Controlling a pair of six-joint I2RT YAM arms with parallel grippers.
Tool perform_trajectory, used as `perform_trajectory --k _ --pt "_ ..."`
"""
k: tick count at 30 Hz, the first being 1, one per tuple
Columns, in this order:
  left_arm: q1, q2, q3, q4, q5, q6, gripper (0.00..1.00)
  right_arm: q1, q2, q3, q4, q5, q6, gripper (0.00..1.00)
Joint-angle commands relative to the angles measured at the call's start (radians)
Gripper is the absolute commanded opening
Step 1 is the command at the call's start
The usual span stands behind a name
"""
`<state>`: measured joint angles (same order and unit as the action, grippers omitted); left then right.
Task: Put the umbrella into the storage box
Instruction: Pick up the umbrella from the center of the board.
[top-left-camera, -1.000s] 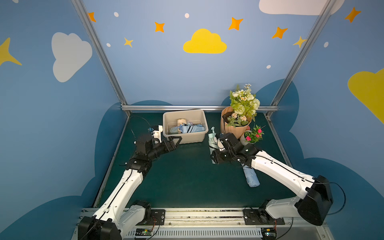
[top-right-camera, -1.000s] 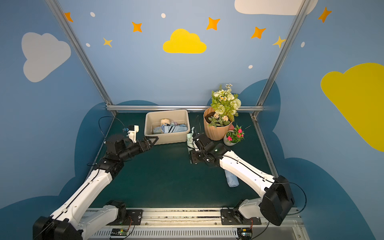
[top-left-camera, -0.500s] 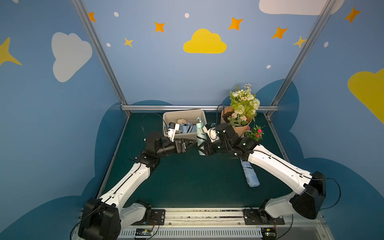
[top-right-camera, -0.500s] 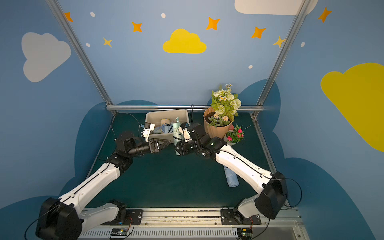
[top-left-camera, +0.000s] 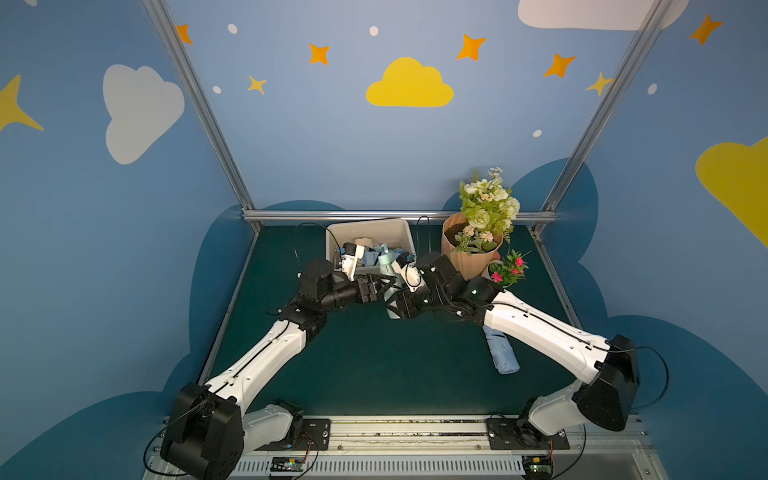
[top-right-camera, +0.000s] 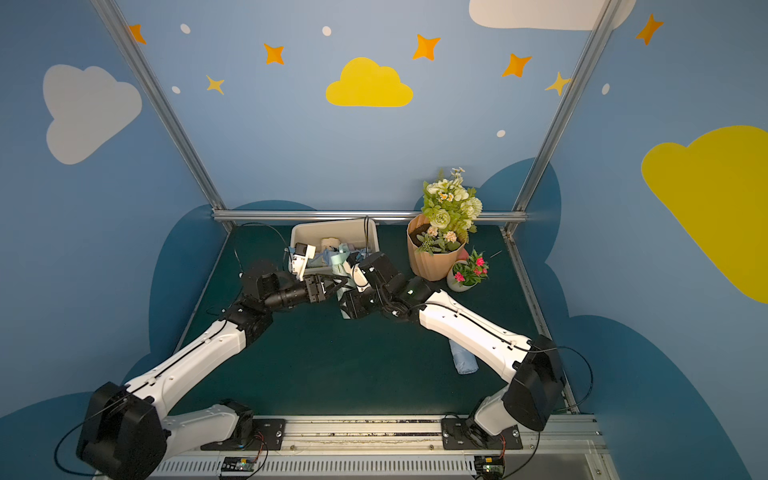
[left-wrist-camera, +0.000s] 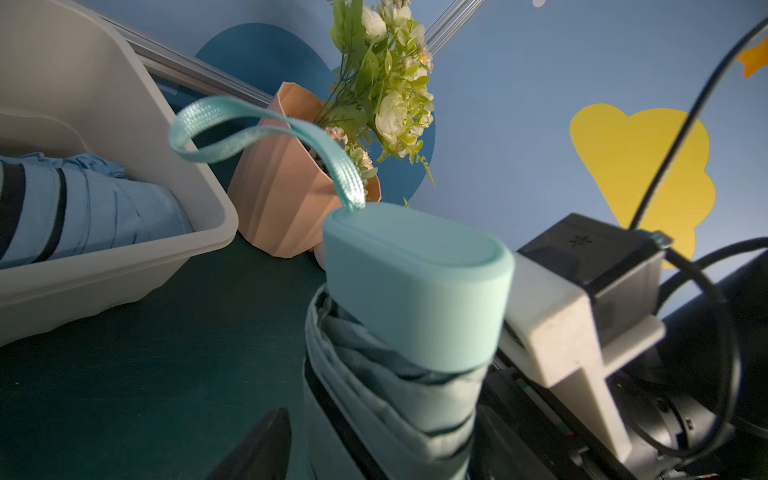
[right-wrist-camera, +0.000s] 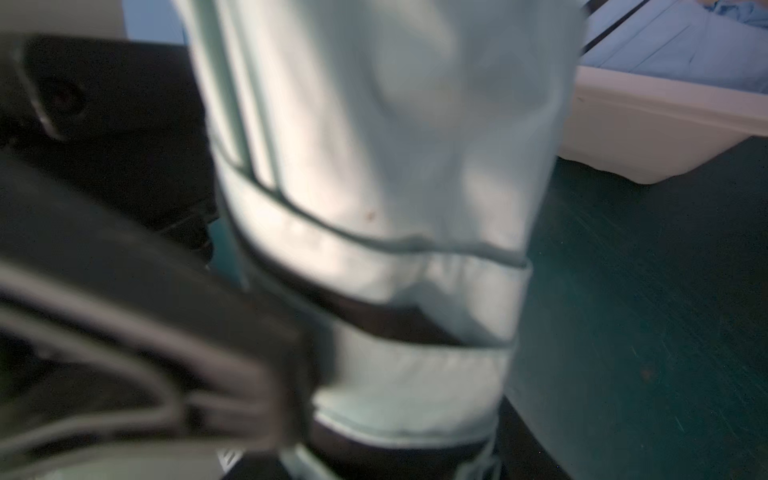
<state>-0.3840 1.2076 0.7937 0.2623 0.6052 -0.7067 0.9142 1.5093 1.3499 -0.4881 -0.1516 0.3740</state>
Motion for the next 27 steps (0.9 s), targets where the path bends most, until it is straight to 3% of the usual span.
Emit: perform_trajectory --k 1,18,20,24,27 --pt "-0.004 0.010 0.029 -0.029 -0.040 0.001 0.66 0.016 0.007 0.056 0.055 0.065 -0.022 0.39" --pt "-0.011 0.028 0.044 -0.081 -0.111 0.014 0.32 0.059 0.050 0.095 0.032 0.241 -0.076 0.39" --pt "-0.010 0.036 0.051 -0.085 -0.116 0.002 0.38 0.063 0.053 0.097 0.038 0.253 -0.083 0.39" --pt "-0.013 0.062 0.068 -0.100 -0.110 -0.030 0.69 0.066 0.066 0.114 0.037 0.262 -0.089 0.39" --pt "-0.013 0.075 0.070 -0.086 -0.107 -0.046 0.69 0.066 0.073 0.121 0.034 0.264 -0.089 0.39"
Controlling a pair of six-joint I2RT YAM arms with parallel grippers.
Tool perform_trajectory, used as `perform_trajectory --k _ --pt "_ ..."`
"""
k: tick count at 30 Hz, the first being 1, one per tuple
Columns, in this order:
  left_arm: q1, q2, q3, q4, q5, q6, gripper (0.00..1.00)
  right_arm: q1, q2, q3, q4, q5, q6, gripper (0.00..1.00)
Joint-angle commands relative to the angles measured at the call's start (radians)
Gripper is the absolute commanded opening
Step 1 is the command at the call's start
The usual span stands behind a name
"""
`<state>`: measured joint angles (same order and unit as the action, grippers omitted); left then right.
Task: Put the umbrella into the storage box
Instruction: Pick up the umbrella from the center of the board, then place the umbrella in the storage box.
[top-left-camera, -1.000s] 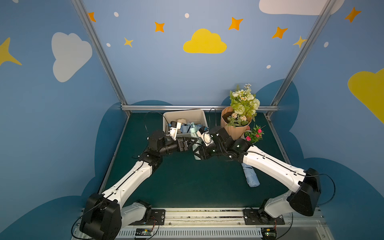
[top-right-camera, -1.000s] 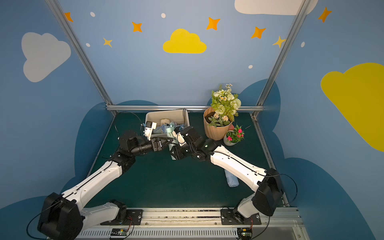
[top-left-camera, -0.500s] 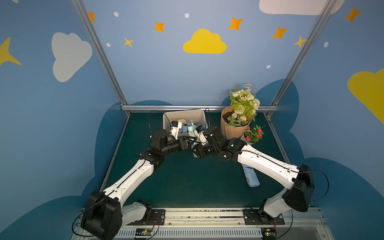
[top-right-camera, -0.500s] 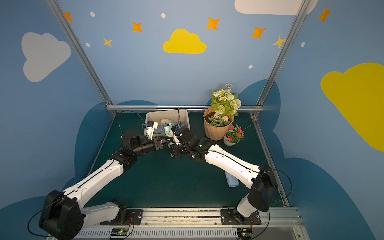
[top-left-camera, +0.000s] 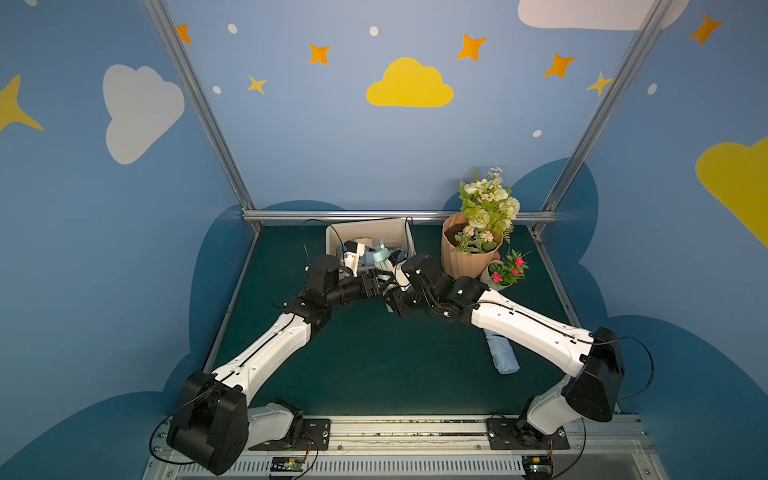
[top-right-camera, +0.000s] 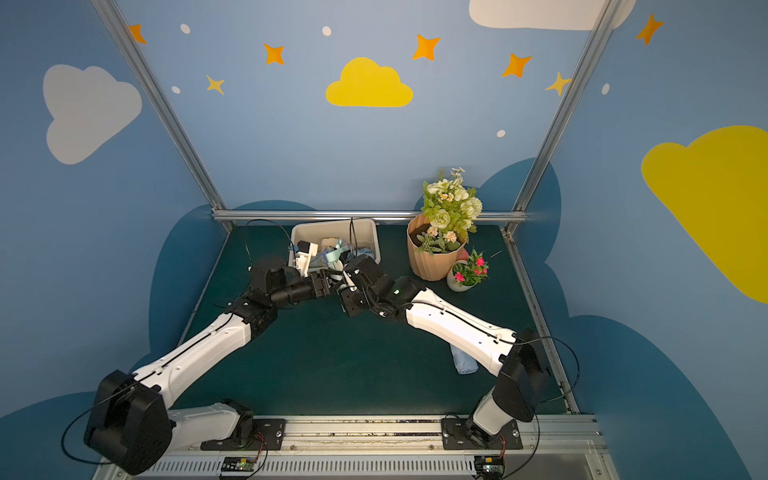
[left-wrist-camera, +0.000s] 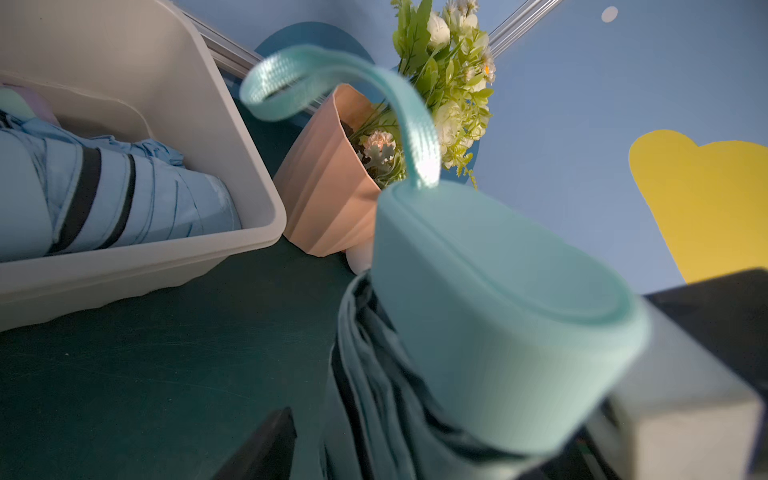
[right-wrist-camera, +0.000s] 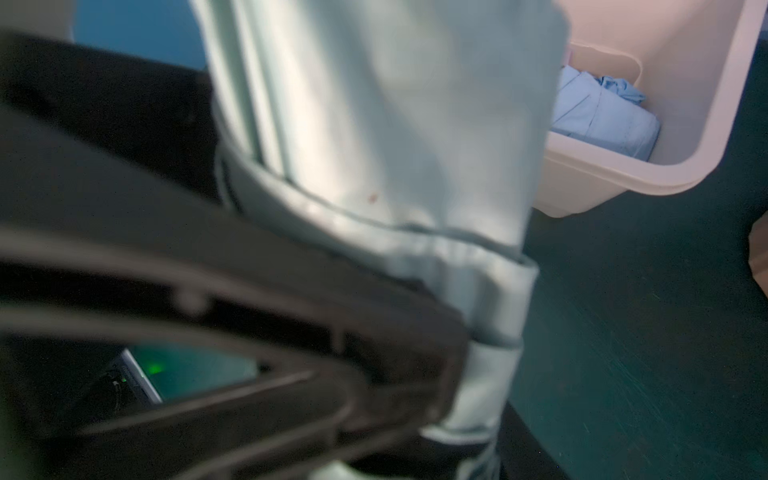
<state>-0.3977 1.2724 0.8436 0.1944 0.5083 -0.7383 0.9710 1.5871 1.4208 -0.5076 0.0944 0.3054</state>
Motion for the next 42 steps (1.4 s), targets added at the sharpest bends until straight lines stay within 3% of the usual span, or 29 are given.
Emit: perform_trajectory --k 1,8,9,13,16,23,30,34,42 --pt "0.001 0.012 0.021 -0.019 -0.015 -0.015 0.66 0.009 -0.003 0.052 0.053 0.019 -0.019 0.39" --pt "0.001 -0.005 0.018 -0.040 -0.054 0.008 0.42 0.009 -0.006 0.039 0.050 0.037 -0.001 0.42" --pt "0.001 -0.011 0.019 -0.052 -0.072 0.016 0.38 0.009 -0.010 0.035 0.052 0.042 0.002 0.46" --pt "0.003 -0.039 0.023 -0.112 -0.210 0.070 0.16 0.009 -0.031 0.010 0.067 0.076 0.027 0.84" --pt "0.023 -0.057 0.062 -0.189 -0.346 0.169 0.03 0.008 -0.076 -0.046 0.103 0.133 0.069 0.98" --pt "0.108 0.068 0.382 -0.425 -0.369 0.553 0.03 -0.020 -0.208 -0.216 0.188 0.211 0.092 0.98" --pt "0.045 0.250 0.658 -0.596 -0.398 0.992 0.02 -0.046 -0.318 -0.311 0.172 0.268 0.119 0.98" --pt "-0.039 0.340 0.715 -0.630 -0.546 1.264 0.03 -0.058 -0.367 -0.354 0.170 0.281 0.140 0.98" --pt "-0.094 0.551 0.823 -0.523 -0.812 1.659 0.03 -0.066 -0.403 -0.384 0.150 0.273 0.159 0.98"
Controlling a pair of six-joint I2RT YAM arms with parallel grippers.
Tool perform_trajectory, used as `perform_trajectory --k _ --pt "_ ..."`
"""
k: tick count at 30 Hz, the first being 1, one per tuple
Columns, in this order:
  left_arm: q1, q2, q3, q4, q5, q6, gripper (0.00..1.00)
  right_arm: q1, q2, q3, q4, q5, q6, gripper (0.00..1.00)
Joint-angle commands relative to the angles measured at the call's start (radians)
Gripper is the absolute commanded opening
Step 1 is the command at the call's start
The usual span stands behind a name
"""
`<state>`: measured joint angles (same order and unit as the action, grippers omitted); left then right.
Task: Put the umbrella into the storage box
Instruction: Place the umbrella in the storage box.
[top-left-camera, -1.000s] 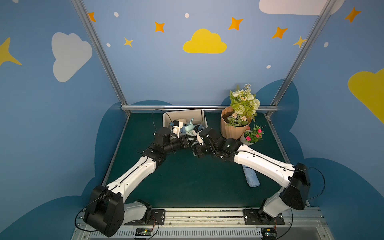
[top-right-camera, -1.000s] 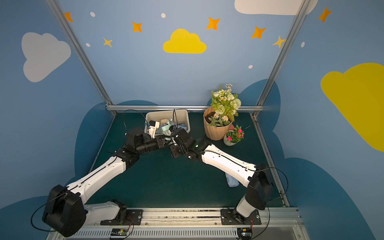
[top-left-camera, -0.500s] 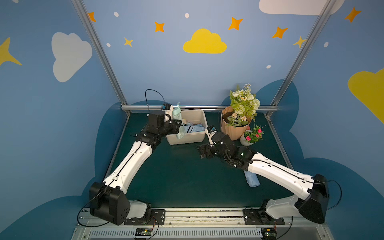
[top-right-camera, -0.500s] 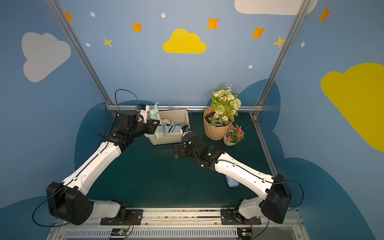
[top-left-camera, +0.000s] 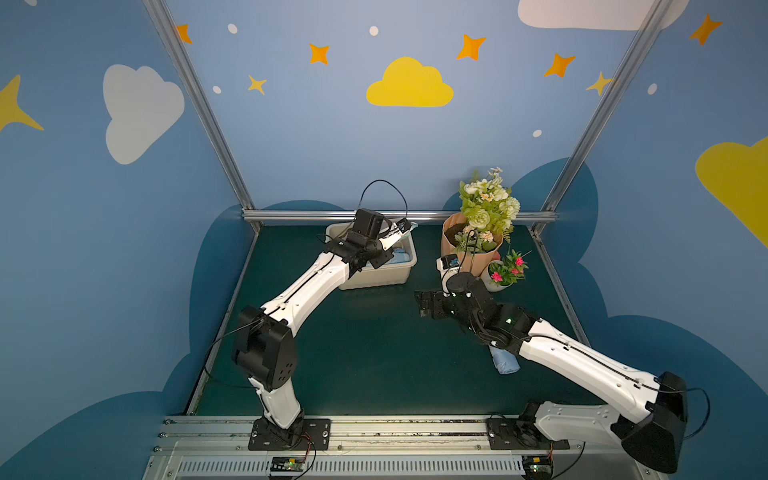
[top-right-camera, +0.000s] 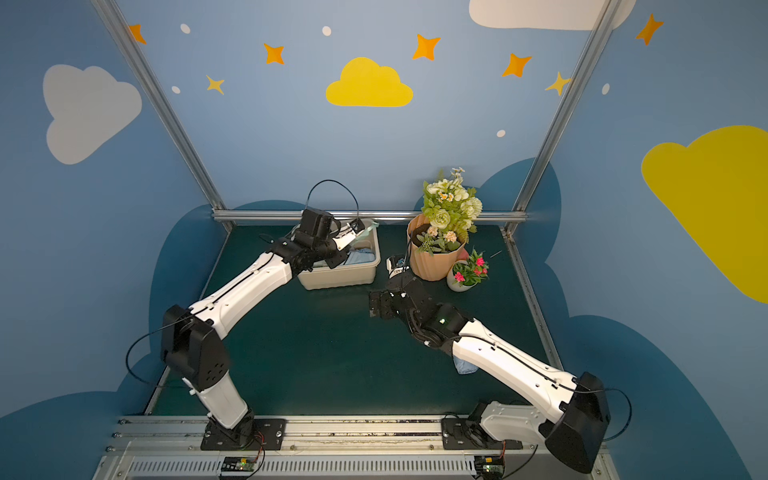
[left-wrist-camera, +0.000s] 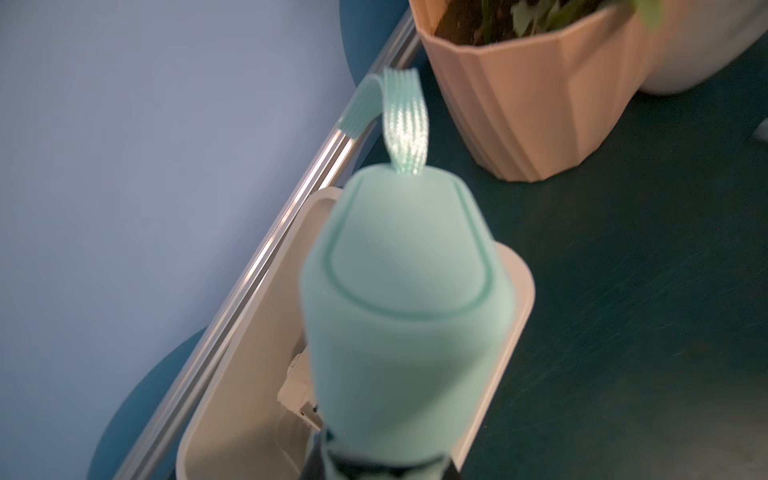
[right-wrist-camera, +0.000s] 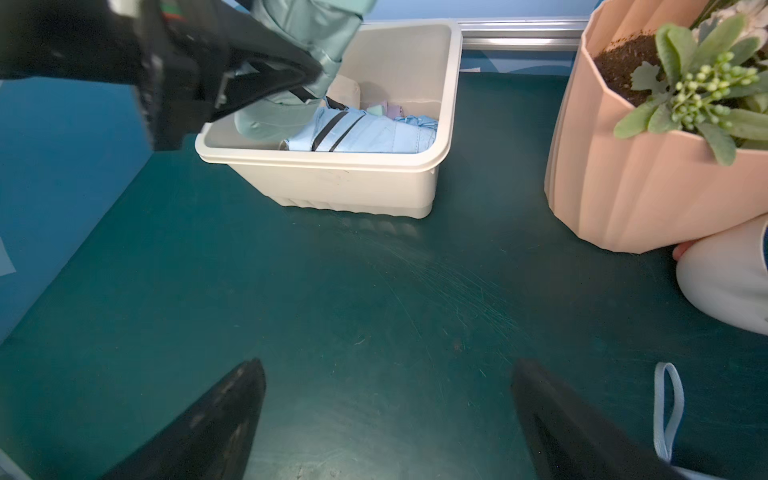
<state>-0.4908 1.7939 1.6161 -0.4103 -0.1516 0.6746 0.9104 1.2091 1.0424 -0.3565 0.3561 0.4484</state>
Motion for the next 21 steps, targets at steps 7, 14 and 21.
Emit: perform_trajectory --k 7,14,21 --pt "0.004 0.155 0.125 0.168 -0.241 0.435 0.03 -0.006 -0.048 -0.016 -0.024 0.011 0.029 0.98" --pt "0.021 0.237 0.173 0.180 -0.248 0.489 0.04 -0.017 -0.065 -0.020 -0.053 0.008 0.024 0.98" --pt "0.036 0.282 0.191 0.132 -0.201 0.472 0.34 -0.042 -0.080 -0.018 -0.071 -0.010 0.018 0.98"
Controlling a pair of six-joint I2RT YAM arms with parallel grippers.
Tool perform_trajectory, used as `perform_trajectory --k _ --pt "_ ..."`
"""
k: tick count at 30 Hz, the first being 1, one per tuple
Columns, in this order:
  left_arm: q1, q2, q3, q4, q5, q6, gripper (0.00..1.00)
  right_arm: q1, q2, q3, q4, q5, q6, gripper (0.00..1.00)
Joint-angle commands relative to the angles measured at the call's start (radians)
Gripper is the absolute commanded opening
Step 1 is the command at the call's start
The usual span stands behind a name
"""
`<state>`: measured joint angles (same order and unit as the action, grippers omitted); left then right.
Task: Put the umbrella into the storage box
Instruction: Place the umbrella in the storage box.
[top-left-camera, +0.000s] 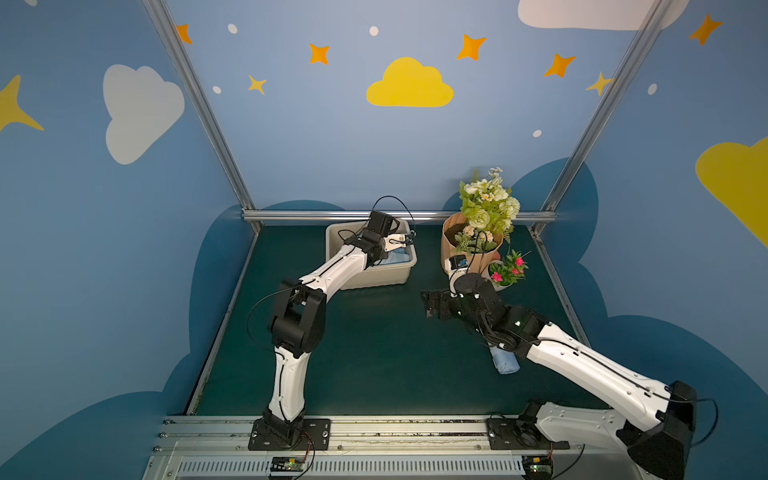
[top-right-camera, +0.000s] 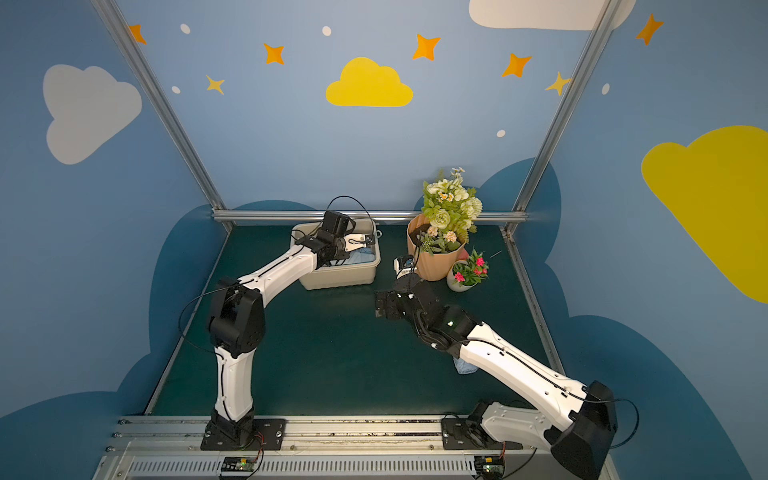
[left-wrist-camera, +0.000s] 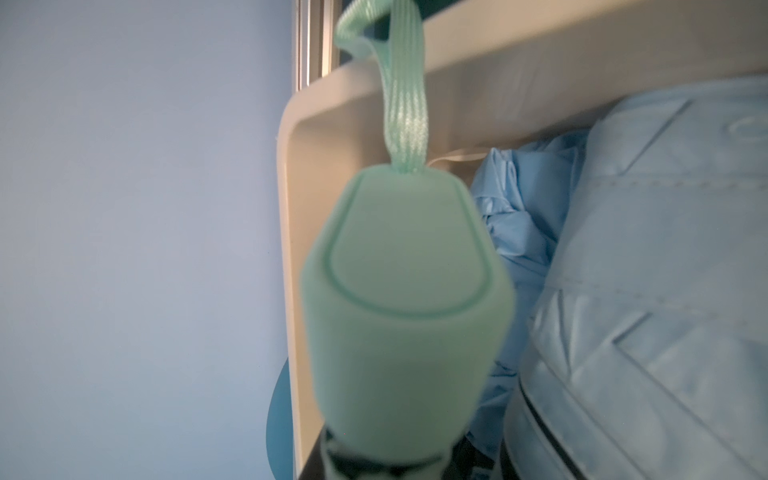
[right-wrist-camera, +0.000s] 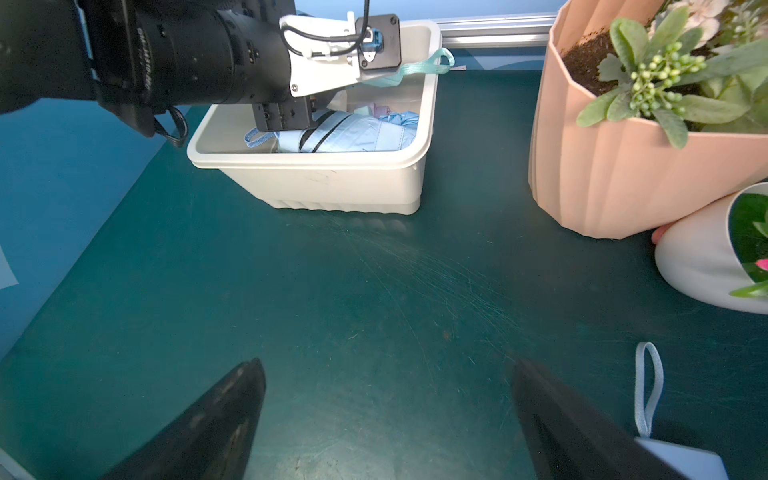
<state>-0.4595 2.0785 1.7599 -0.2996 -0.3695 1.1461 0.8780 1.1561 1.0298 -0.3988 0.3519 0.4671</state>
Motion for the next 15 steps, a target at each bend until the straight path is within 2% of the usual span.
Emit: perform_trajectory --k 1,2,3,9,12,14,15 --pt "0.004 0.001 0.049 0.018 0.018 -0.009 0.46 -0.014 -0.029 -0.004 -0.033 -0.007 -0.003 0.98" --pt "0.003 -0.001 0.052 0.018 0.020 -0.019 0.59 -0.016 -0.032 -0.002 -0.035 -0.007 -0.002 0.98" --pt "0.002 -0.002 0.053 0.015 0.022 -0.028 0.66 -0.020 -0.034 -0.004 -0.037 -0.006 -0.002 0.98" --pt "0.007 -0.047 0.052 -0.009 0.033 -0.067 0.81 -0.028 -0.042 -0.005 -0.053 0.005 0.002 0.98" --pt "0.010 -0.103 0.049 -0.048 0.073 -0.103 0.87 -0.036 -0.043 -0.007 -0.077 0.023 -0.003 0.98" --pt "0.010 -0.147 0.036 -0.069 0.103 -0.125 0.95 -0.053 -0.046 -0.012 -0.093 0.031 -0.007 0.98" --pt "0.010 -0.174 0.026 -0.078 0.120 -0.140 0.95 -0.066 -0.047 -0.017 -0.105 0.032 -0.007 0.98"
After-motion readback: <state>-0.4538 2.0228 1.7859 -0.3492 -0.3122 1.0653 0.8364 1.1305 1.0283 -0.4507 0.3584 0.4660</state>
